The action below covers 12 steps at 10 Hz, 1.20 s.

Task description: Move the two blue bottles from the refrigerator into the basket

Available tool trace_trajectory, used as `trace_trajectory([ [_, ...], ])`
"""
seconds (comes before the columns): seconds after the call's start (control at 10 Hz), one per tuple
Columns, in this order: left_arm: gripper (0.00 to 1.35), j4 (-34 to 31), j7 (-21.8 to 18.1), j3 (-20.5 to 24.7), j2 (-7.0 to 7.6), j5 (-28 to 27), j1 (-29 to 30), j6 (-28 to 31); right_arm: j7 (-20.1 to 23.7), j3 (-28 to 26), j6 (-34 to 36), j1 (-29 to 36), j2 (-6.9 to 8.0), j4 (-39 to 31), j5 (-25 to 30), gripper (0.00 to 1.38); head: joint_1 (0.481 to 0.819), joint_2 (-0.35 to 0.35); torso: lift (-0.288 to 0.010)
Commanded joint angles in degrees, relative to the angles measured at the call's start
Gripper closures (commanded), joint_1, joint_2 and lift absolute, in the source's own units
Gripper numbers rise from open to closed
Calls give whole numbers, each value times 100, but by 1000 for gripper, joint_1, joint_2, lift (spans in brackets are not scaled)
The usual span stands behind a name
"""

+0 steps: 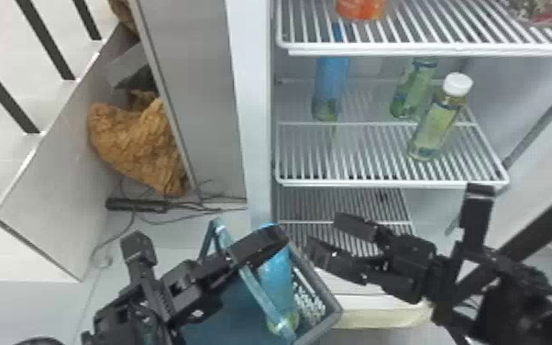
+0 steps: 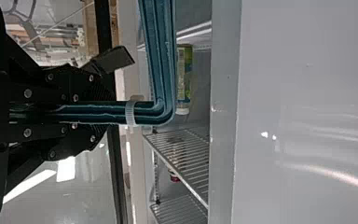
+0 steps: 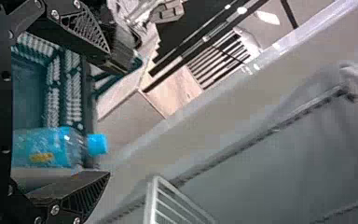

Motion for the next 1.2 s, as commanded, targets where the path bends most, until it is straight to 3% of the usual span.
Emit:
trace_trajectory([
  [0.0,1197,0,0,4,0,0,10,-8,-106,-146,-354,89,51,-200,10,159,695,-26,-220],
  [0.4,1197,0,0,-7,9,23,24,6,-387,-237,-1802,89,77,-101,-115,162,695,-72,-220],
  [0.7,1197,0,0,-19,9,34,24,-8,-853,-420,-2196,47,165,-87,102,157,695,-100,-220],
  [1.1,1197,0,0,-19,0,57,67,6,-1354,-569,-2758,-474,385,419,502,154,695,-170,-220],
])
